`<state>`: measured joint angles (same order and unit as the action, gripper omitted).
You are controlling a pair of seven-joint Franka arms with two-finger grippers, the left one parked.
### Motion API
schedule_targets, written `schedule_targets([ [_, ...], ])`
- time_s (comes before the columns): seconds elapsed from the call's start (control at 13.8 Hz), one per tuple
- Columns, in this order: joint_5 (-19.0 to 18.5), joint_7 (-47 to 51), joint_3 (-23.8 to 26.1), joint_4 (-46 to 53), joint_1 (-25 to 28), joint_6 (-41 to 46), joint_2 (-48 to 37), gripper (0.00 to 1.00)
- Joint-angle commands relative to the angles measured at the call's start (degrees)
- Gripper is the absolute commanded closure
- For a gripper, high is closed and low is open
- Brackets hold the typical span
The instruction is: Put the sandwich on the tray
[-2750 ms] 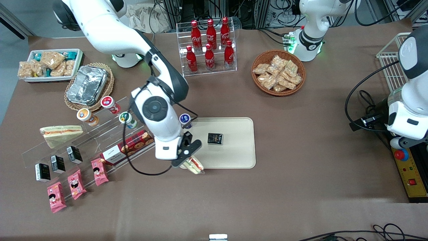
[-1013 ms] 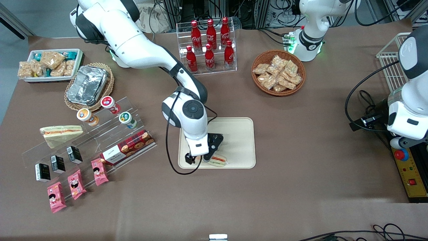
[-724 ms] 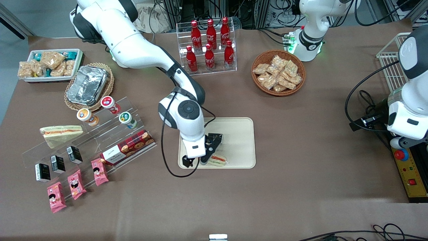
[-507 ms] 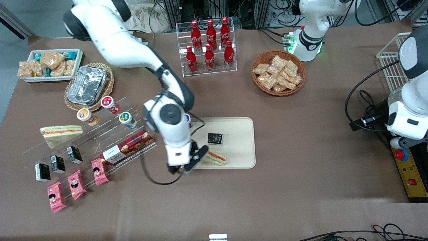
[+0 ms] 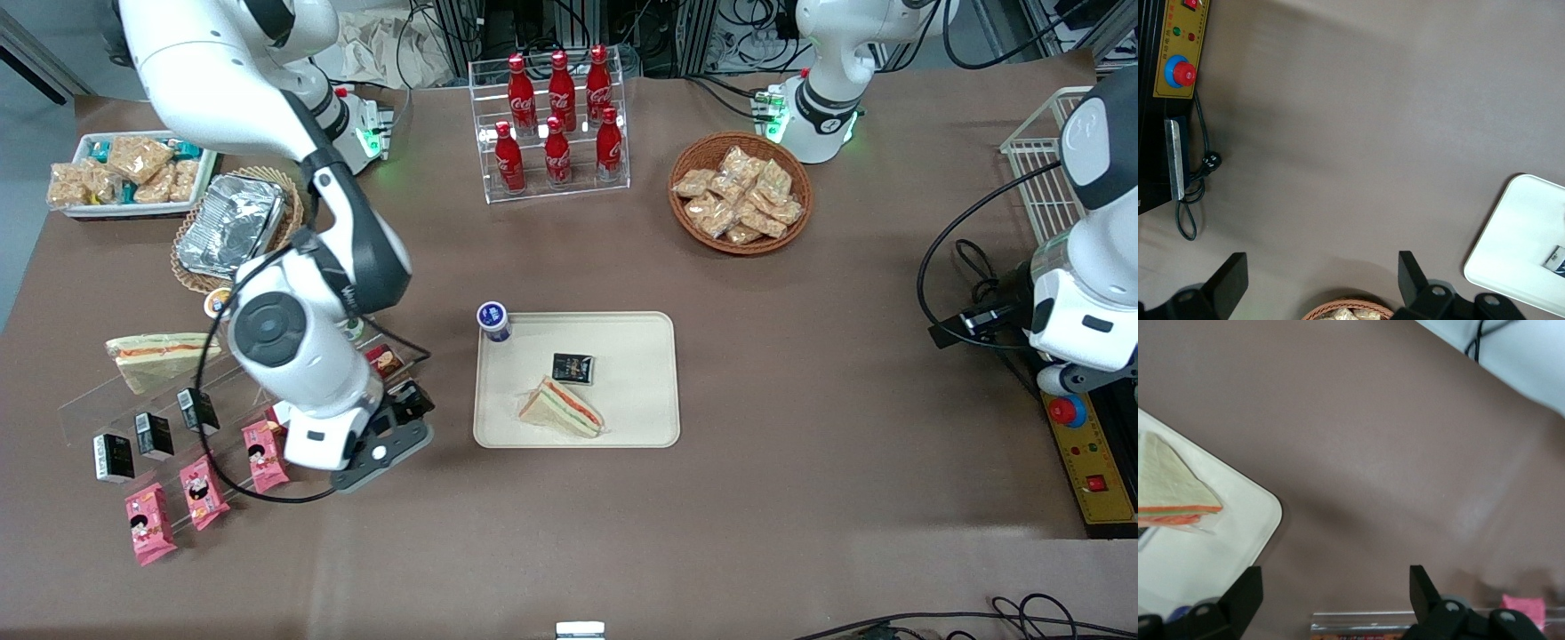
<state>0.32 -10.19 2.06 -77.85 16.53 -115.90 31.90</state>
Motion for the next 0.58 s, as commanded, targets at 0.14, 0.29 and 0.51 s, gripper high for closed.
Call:
schedule_targets([
  [0.14, 5.9, 0.3, 0.8, -0.7, -9.6, 6.7, -4.2, 0.02],
  [0.29, 6.2, 0.4, 0.3, -0.7, -12.6, 9.7, -6.7, 0.02],
  [0.51, 5.9, 0.7, 0.1, -0.6, -16.5, 13.2, -9.2, 0.02],
])
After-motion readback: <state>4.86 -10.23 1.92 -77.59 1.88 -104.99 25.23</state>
